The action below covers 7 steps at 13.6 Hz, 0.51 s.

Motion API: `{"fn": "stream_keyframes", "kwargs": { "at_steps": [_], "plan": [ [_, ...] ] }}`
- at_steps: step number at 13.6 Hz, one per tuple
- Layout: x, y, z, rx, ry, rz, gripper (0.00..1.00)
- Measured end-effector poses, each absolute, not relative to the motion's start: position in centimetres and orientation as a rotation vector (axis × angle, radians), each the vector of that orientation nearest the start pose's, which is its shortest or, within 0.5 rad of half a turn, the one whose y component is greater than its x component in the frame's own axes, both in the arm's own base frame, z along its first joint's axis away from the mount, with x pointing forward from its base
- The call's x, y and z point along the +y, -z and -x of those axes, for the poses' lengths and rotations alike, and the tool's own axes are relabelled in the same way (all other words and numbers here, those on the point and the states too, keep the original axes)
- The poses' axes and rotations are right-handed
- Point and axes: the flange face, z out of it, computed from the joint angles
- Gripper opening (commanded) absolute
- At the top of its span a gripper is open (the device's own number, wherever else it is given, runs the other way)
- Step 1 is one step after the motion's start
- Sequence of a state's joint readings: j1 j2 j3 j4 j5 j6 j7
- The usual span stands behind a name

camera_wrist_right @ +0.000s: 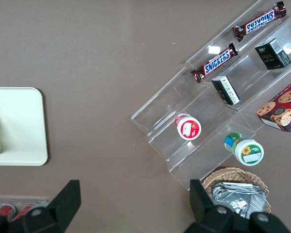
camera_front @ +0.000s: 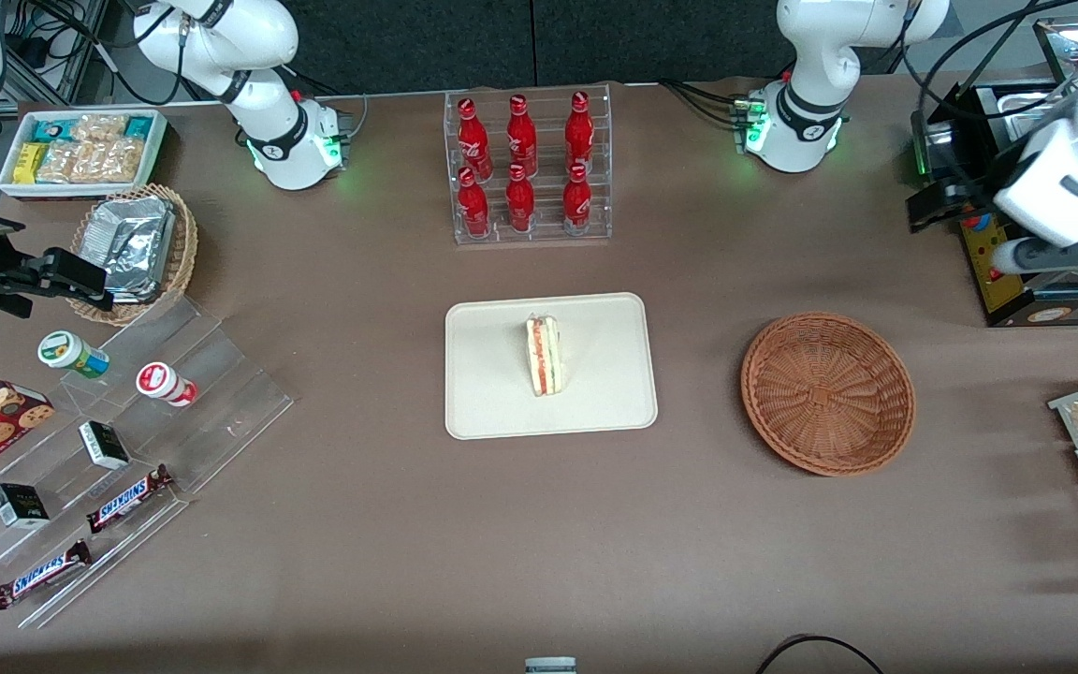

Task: Place sandwich from basket to tray

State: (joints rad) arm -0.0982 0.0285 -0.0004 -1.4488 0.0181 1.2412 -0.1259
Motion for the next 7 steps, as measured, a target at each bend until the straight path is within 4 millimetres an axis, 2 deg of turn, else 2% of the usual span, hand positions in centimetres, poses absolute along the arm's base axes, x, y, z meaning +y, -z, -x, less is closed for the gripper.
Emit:
{"fn": "stream_keyframes", "kwargs": {
  "at_steps": [2,3,7],
  "plan": [
    [-2.4,-64.3,-52.0,-0.004,-0.363,3.091,1.00],
    [-1.8,-64.3,-51.9,0.004,-0.365,3.094,1.00],
    [-2.5,-63.8,-51.9,0.030,-0.383,3.090,1.00]
  ]
}}
